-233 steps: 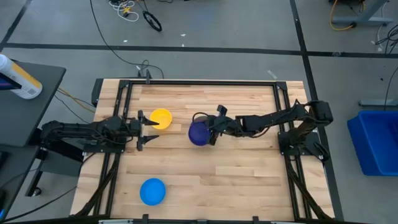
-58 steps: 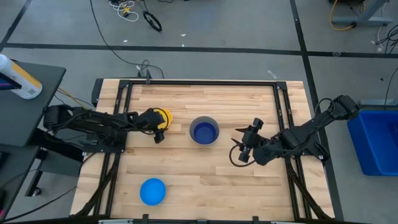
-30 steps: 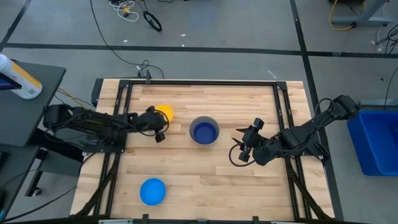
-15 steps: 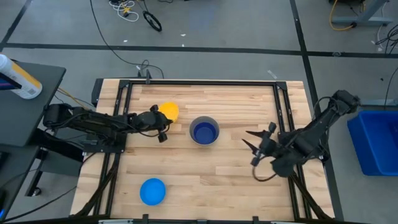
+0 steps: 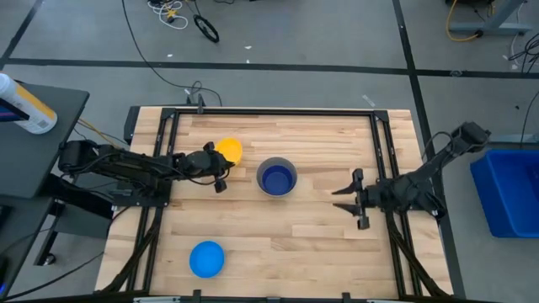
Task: Nest bowls inside each other
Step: Stack the yellow bowl on the dark blue bowl
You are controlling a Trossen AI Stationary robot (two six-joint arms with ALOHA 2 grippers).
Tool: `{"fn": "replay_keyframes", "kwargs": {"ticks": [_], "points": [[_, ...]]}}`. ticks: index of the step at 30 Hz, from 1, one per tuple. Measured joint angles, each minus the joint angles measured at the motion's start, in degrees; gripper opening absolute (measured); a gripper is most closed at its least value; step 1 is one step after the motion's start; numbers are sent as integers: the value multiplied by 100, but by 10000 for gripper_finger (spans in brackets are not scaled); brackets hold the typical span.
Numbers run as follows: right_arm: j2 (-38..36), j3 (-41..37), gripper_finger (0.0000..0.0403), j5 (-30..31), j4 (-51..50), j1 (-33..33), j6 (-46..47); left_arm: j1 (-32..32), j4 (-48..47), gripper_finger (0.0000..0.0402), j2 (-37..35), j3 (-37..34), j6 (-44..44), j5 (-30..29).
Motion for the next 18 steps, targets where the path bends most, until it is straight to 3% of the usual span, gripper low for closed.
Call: {"fn": "replay_keyframes", "kwargs": {"ticks": [4, 12, 18], "points": [[-429, -718, 150, -12, 199, -396, 256, 1, -1, 6, 0, 0, -16, 48], [-603, -716, 132, -727, -204, -1191, 371, 2, 51, 6, 0, 0, -7, 99], [-598, -716, 128, -884, -516, -2323, 178, 2, 98, 6, 0, 0, 0, 125]]}}
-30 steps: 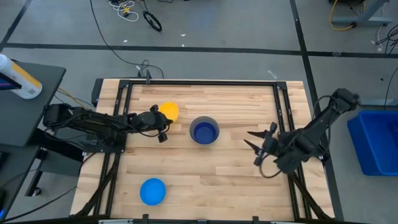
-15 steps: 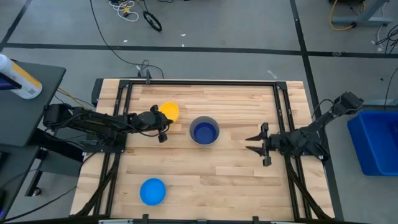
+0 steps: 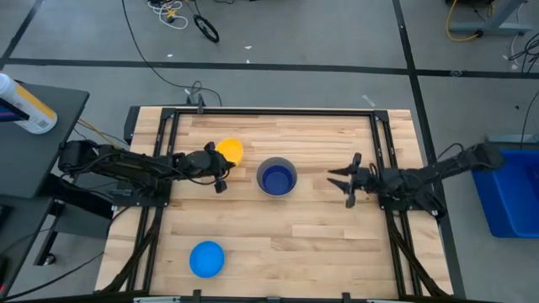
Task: Nest bowls inside each other
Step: Stack the yellow bowl on the dark blue bowl
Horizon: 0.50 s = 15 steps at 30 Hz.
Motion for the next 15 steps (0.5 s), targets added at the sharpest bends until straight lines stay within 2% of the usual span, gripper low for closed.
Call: {"fn": "replay_keyframes", "kwargs": {"ticks": [4, 7, 11, 15], "points": [[-2, 0, 128, -775, 84, -781, -52, 0, -4, 6, 0, 0, 0, 3], [-7, 0, 128, -1487, 511, -1181, -191, 0, -6, 6, 0, 0, 7, 4], [-147, 0, 128, -1884, 943, -1526, -451, 0, -12, 6, 0, 0, 12, 2], [-446, 0, 128, -2249, 950, -1765, -505, 0, -22, 6, 0, 0, 20, 3]]}}
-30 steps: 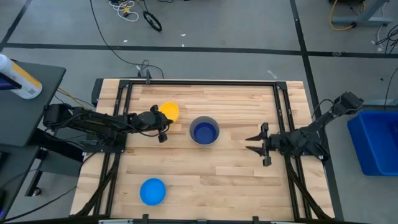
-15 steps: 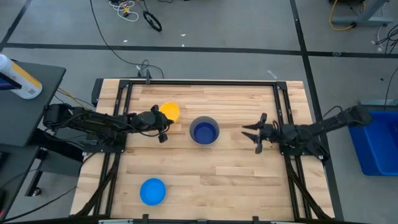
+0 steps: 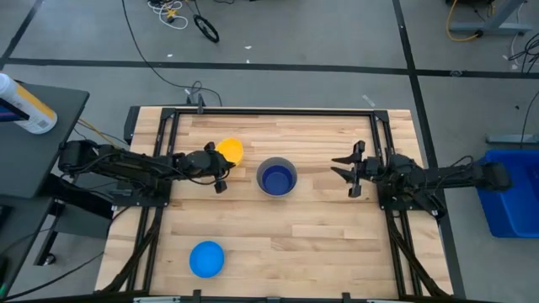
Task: Nest bowls inside each other
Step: Stack the yellow bowl on the dark blue bowl
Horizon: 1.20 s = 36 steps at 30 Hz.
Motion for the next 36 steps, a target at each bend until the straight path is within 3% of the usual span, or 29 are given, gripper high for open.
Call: {"fn": "replay_keyframes", "kwargs": {"ticks": [7, 13, 21, 23, 29, 36], "points": [[-631, 0, 124, -5, -962, -233, 57, 0, -12, 6, 0, 0, 0, 4], [-1125, 0, 124, 821, -2282, -313, 297, 0, -12, 6, 0, 0, 0, 141], [-1434, 0, 124, 1139, -3037, -311, 364, 0, 3, 6, 0, 0, 26, 139], [-1434, 0, 124, 1034, -3053, -311, 465, 0, 5, 6, 0, 0, 26, 139], [-1434, 0, 124, -74, -2596, -308, 527, 0, 23, 6, 0, 0, 26, 135], [-1432, 0, 124, 195, -2563, -311, 466, 0, 237, 6, 0, 0, 29, 255]]}}
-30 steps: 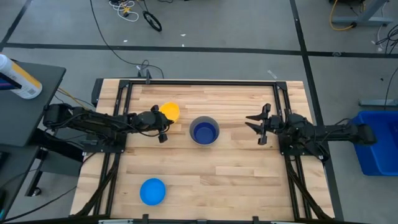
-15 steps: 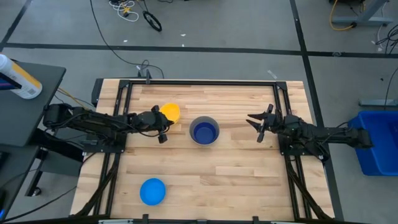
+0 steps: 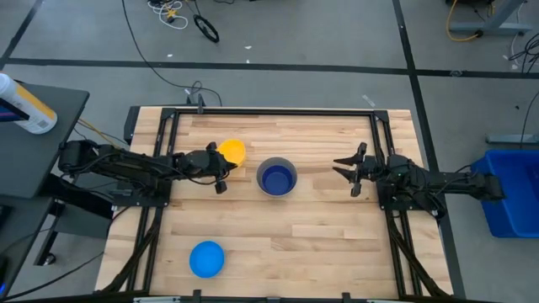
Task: Nest bowls inside each other
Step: Stack the yellow bowl on the dark blue bowl
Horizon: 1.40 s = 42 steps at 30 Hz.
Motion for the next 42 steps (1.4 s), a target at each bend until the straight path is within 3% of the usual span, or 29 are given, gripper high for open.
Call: {"fn": "replay_keyframes", "kwargs": {"ticks": [5, 20, 42], "points": [[0, 0, 124, 561, 3, -1, -2, 0, 401, 6, 0, 0, 65, 320], [0, 0, 129, 559, 2, 2, -2, -2, 1643, 6, 145, 2, -68, 1188], [2, 0, 138, 559, 0, 4, -2, -483, 2482, 6, 2415, 1747, 188, 2014]]}}
